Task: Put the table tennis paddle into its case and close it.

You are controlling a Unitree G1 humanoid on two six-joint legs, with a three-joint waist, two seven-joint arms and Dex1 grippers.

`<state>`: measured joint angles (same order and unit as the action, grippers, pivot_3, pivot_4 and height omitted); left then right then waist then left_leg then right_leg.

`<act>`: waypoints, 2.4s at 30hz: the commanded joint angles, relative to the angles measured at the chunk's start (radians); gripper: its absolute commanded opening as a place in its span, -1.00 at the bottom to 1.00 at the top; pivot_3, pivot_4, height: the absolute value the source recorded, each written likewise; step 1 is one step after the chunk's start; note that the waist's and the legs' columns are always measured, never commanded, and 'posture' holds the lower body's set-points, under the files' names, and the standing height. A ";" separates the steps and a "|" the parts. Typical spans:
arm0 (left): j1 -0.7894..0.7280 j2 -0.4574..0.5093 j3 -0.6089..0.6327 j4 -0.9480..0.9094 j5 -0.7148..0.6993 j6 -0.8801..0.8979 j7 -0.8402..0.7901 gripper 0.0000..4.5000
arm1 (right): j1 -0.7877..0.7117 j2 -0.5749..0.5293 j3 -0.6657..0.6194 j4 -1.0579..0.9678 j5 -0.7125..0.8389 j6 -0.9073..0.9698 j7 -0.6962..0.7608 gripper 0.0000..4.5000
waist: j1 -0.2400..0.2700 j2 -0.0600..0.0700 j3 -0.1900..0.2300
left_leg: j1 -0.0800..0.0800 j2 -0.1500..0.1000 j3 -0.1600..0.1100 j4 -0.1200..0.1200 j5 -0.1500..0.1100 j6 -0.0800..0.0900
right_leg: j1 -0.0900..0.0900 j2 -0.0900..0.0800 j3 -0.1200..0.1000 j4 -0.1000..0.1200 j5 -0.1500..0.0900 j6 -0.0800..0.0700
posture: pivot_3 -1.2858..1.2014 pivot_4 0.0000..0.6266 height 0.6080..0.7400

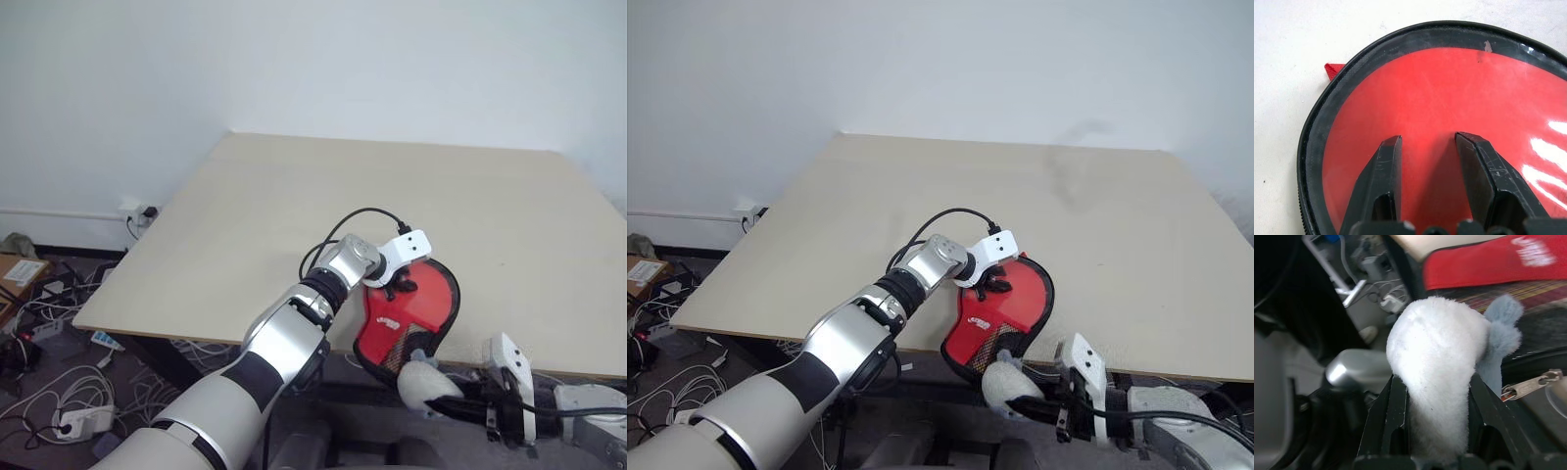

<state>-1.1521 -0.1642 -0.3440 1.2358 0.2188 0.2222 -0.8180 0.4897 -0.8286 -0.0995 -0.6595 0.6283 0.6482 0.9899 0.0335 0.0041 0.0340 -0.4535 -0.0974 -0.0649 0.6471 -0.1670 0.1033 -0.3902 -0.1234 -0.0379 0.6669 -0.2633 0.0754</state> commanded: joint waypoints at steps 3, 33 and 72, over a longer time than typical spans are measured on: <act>0.026 -0.059 -0.024 0.035 0.031 0.027 0.001 -0.22 | 0.078 -0.061 -0.021 -0.043 -0.007 -0.075 0.092 -0.49 | -0.001 0.000 0.000 | 0.000 0.000 0.001 0.000 0.000 0.000 | 0.000 0.000 0.001 0.000 0.000 0.000 | 0.03 -1.00 0.21; 0.023 -0.029 0.019 0.036 0.005 0.028 0.017 -0.22 | -0.397 0.103 -0.192 0.163 0.276 0.120 -0.225 0.71 | 0.000 0.000 -0.002 | 0.001 0.000 0.002 -0.002 0.000 0.000 | -0.001 -0.001 0.001 0.000 0.000 -0.001 | 0.03 -1.00 0.21; 0.286 0.442 0.085 -0.795 -0.210 0.680 -0.250 -0.22 | -0.964 0.291 -0.163 0.899 0.001 0.475 -0.619 0.43 | -0.008 0.003 -0.001 | 0.001 -0.015 -0.001 -0.001 0.001 0.000 | -0.016 0.004 0.023 0.009 0.008 -0.006 | 0.03 -1.00 0.21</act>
<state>-0.8689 0.2704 -0.2580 0.4973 0.0295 0.8812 -1.0756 -0.4483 -0.5325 -0.2259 0.2393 0.6264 1.1156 0.3790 0.0256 0.0075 0.0329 -0.4524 -0.1123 -0.0662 0.6457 -0.1665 0.1036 -0.4067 -0.1194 -0.0149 0.6760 -0.2555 0.0696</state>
